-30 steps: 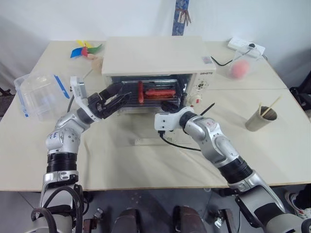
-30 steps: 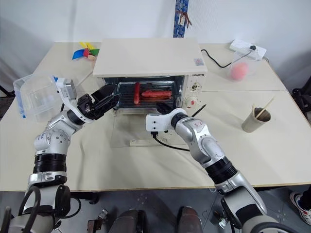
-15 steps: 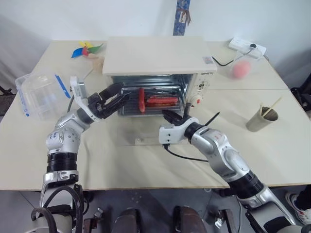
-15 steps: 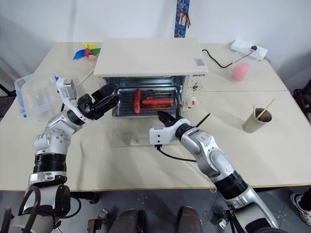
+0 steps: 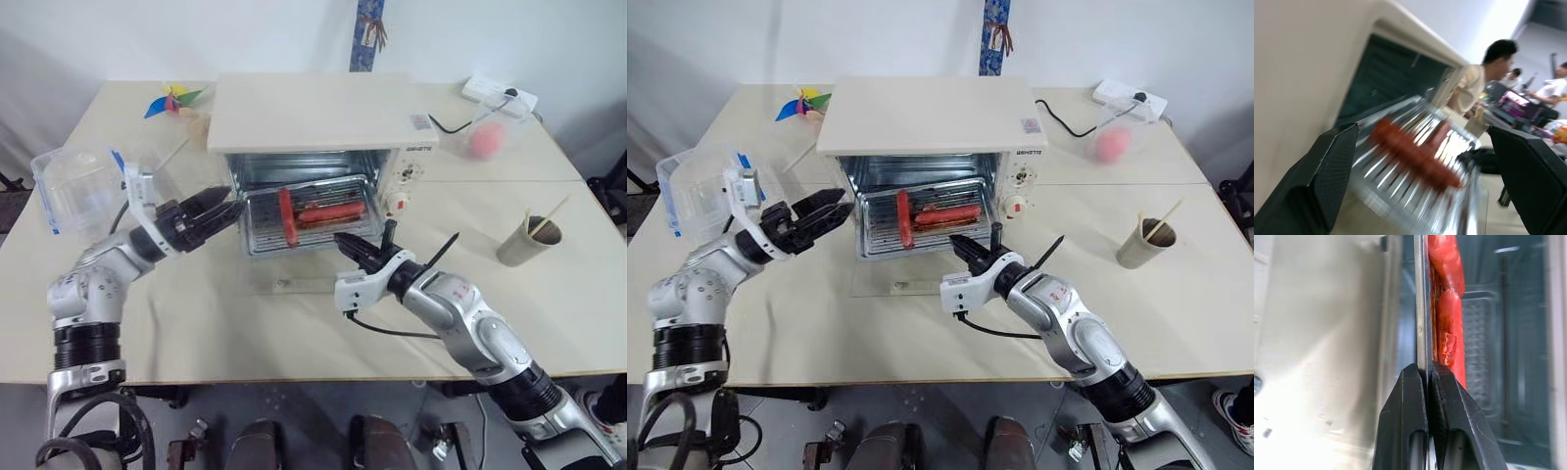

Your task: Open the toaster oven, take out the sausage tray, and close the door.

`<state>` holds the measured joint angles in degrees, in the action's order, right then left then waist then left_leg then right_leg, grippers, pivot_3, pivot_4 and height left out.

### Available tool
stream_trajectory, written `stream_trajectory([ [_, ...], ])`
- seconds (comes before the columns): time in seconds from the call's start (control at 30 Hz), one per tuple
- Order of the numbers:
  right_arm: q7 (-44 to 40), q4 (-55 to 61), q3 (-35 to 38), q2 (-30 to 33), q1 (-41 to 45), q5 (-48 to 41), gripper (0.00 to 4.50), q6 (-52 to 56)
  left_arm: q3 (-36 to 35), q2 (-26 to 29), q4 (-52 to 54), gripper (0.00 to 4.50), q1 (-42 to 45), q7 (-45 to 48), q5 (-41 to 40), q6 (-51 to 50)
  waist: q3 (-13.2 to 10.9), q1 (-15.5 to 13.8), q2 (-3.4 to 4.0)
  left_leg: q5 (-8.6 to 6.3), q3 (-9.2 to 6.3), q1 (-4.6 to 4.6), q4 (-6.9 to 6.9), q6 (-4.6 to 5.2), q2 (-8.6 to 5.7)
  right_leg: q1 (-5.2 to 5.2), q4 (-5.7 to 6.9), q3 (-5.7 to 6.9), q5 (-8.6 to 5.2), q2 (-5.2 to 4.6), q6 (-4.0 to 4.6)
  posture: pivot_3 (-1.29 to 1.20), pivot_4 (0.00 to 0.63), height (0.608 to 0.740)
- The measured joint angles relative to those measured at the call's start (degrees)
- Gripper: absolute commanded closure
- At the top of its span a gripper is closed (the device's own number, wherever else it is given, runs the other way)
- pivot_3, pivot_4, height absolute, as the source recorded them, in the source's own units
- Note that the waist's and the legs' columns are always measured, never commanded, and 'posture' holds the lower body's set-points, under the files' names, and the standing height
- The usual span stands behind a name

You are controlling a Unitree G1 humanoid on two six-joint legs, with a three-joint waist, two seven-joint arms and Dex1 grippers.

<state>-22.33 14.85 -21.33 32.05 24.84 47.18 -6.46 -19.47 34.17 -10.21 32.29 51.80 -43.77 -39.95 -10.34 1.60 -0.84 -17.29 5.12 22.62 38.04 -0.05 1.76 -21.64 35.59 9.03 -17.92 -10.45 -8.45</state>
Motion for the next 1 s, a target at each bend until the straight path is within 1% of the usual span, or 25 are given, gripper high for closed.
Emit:
stream_trajectory([
  [0.07, 0.05, 0.97, 0.99, 0.15, -1.2, -0.28, 4.49, -1.05, -1.59, 1.68, 2.11, 0.0, -1.37, -2.14, -1.42, -3.32, 0.0, -0.02, 0.0, 0.0, 0.0, -0.01, 0.0, 0.0, -0.01, 0.01, 0.0, -0.01, 0.0, -0.01, 0.0, 0.0, 0.15, 0.74],
  [0.2, 0.04, 1.57, 1.74, 0.26, -2.7, -0.71, 4.49, -2.14, -3.06, 3.31, 5.27, 0.0, -3.75, -5.24, -3.77, -9.57, 0.0, -0.05, 0.0, 0.0, -0.01, -0.01, 0.0, 0.0, 0.0, 0.02, 0.0, -0.01, 0.0, 0.0, 0.0, 0.0, 0.15, 0.74],
  [0.33, -0.04, 3.4, 2.67, 0.73, -3.36, -2.05, 4.49, -3.92, -4.38, 5.35, 7.2, 0.0, -5.03, -10.12, -9.87, -23.7, 0.0, -0.01, 0.0, 0.0, -0.02, -0.01, 0.0, 0.0, 0.0, 0.01, 0.01, -0.03, 0.0, 0.0, 0.0, 0.0, 0.15, 0.74],
  [0.43, -0.06, 4.02, 3.94, 1.13, -3.59, -2.89, 4.49, -4.95, -5.59, 5.44, 7.94, 0.0, -5.09, -13.32, -14.08, -31.29, 0.0, -0.12, 0.0, 0.0, -0.03, -0.04, 0.0, 0.0, 0.0, 0.03, 0.02, -0.04, 0.0, -0.01, 0.0, 0.0, 0.15, 0.74],
  [0.53, -0.06, 5.13, 4.12, 0.96, -4.07, -4.02, 4.49, -6.08, -6.84, 3.46, 8.05, 0.0, -5.34, -17.16, -17.02, -36.41, 0.0, -0.08, 0.0, 0.0, -0.03, -0.07, -0.01, 0.0, 0.0, 0.05, 0.02, -0.07, 0.0, 0.0, 0.0, 0.0, 0.15, 0.74],
  [0.67, -1.59, 6.8, 3.91, 0.51, -5.99, -6.47, 4.49, -7.63, -10.22, -1.11, 6.31, 0.0, -4.18, -23.44, -21.25, -40.97, -0.01, -0.12, -0.03, 0.0, -0.02, -0.1, -0.01, -0.01, 0.0, 0.1, 0.01, -0.07, 0.0, 0.0, 0.0, 0.0, 0.15, 0.74],
  [0.8, -2.49, 8.08, 3.91, 0.44, -6.65, -8.06, 4.49, -8.88, -13.43, -2.53, 4.5, 0.0, -2.48, -27.7, -24.58, -44.0, -0.01, -0.08, -0.03, 0.0, -0.03, -0.18, -0.03, -0.01, 0.0, 0.11, 0.02, -0.1, 0.0, -0.01, 0.0, 0.0, 0.15, 0.74],
  [0.9, -3.09, 8.14, 3.92, 0.44, -6.96, -8.57, 4.49, -9.46, -14.1, -3.02, 3.39, 0.0, -1.81, -29.4, -26.08, -45.17, -0.01, -0.08, -0.03, 0.0, -0.02, -0.2, -0.03, -0.01, 0.0, 0.11, 0.02, -0.13, 0.0, 0.0, 0.0, 0.0, 0.15, 0.74],
  [1.0, -3.6, 8.26, 3.92, 0.45, -7.17, -9.37, 4.5, -9.89, -14.41, -3.95, 2.54, 0.5, -1.62, -31.03, -27.32, -46.81, -0.01, -0.15, -0.03, 0.0, -0.02, -0.2, -0.02, -0.01, -0.01, 0.13, 0.02, -0.13, 0.0, -0.01, 0.0, 0.0, 0.15, 0.74],
])
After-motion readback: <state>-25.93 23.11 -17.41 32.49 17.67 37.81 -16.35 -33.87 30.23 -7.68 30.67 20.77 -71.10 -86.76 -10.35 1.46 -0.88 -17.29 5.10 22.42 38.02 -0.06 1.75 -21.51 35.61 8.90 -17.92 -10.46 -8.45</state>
